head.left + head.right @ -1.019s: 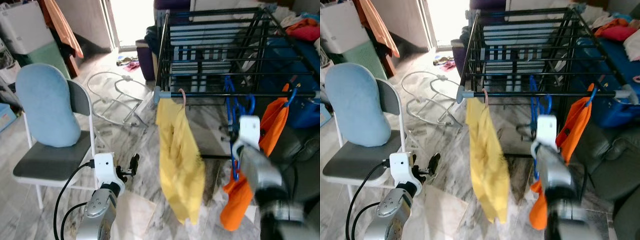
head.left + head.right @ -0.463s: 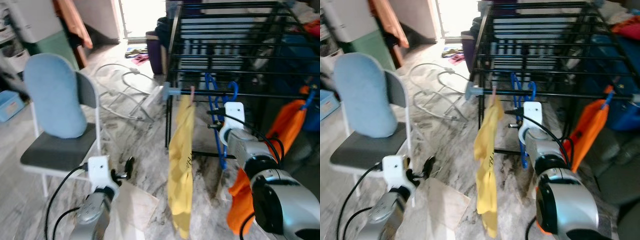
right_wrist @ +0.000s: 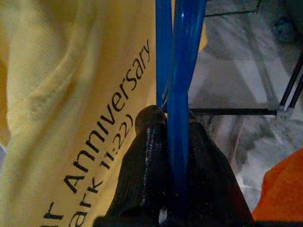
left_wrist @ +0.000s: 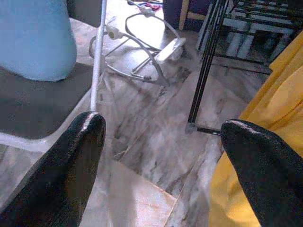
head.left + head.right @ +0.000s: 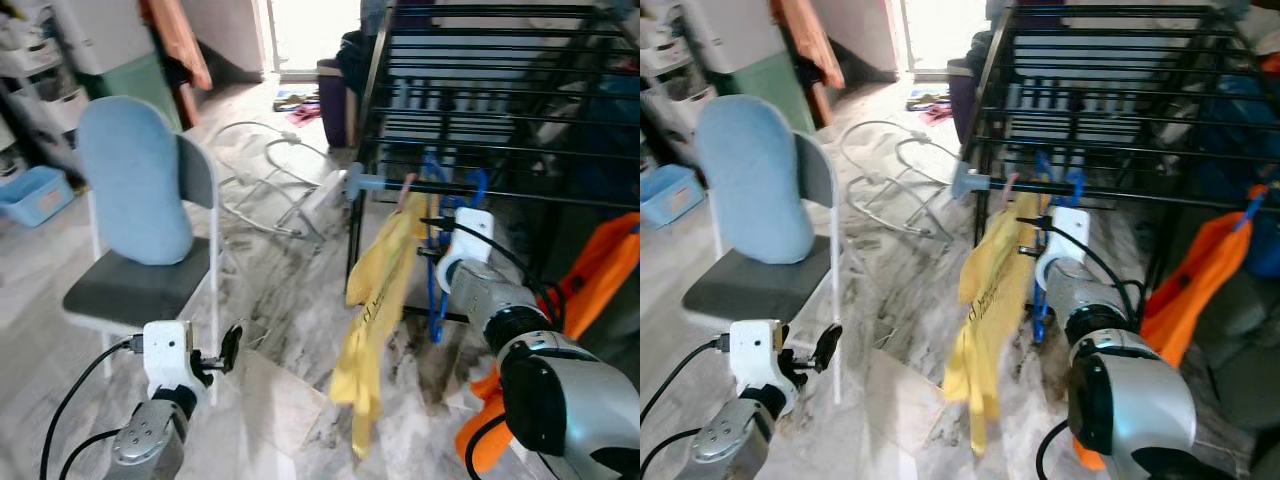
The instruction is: Hang hanger
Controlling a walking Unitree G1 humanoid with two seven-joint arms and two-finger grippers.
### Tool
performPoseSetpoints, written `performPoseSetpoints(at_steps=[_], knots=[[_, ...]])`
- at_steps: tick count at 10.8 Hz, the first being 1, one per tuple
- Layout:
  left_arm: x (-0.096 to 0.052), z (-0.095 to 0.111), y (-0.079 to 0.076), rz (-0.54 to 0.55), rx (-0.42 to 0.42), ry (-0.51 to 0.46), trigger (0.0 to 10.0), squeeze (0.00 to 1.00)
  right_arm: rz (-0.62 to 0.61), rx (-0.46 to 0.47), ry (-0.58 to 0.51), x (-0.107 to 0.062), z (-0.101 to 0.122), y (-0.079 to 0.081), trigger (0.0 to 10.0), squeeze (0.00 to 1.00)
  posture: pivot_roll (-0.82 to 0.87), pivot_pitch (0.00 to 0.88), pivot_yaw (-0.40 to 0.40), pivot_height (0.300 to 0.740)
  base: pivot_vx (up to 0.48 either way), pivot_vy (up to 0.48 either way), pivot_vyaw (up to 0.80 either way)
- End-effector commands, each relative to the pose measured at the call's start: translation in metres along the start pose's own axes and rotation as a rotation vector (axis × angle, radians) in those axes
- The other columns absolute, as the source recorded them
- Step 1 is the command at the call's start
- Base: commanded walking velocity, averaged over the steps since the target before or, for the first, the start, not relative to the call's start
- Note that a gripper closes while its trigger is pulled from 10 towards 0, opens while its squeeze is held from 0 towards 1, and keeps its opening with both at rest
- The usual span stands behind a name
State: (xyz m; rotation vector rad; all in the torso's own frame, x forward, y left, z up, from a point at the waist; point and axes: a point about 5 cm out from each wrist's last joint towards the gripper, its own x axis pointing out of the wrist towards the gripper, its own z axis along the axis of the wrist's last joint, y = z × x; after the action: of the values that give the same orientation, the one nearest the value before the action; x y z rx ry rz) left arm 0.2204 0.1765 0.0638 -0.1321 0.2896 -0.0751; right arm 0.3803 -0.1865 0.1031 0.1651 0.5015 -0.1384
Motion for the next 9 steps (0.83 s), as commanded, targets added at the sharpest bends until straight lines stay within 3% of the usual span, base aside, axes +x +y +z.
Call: performPoseSetpoints(at_steps=[1,3,4,7,9], knots=[[-0.001,0.007,0.001,-0.007,0.015,-0.012,10.0,0.0,-0.028,0.032,-0.007,0.0,0.004,-0.007,10.0,0.0,0.12,0.0,0.088,0.74,0.0,0.0,0.0],[0.0,0.009,0.001,-0.03,0.021,0.003,10.0,0.0,-0.098,0.063,0.017,-0.001,-0.005,-0.028,10.0,0.0,0.12,0.0,0.097,0.74,0.0,0.0,0.0],[0.001,0.01,0.0,-0.032,0.019,0.005,10.0,0.0,-0.111,0.057,0.02,-0.001,-0.007,-0.031,10.0,0.0,0.12,0.0,0.098,0.74,0.0,0.0,0.0],[0.006,0.018,-0.005,-0.038,-0.01,-0.052,10.0,0.0,-0.151,-0.075,-0.05,-0.002,-0.002,-0.036,10.0,0.0,0.08,0.0,0.086,0.74,0.0,0.0,0.0],[0.009,0.02,-0.012,-0.057,-0.02,-0.074,10.0,0.0,-0.187,-0.102,-0.042,-0.004,-0.014,-0.052,10.0,0.0,0.03,0.0,0.085,0.74,0.0,0.0,0.0]])
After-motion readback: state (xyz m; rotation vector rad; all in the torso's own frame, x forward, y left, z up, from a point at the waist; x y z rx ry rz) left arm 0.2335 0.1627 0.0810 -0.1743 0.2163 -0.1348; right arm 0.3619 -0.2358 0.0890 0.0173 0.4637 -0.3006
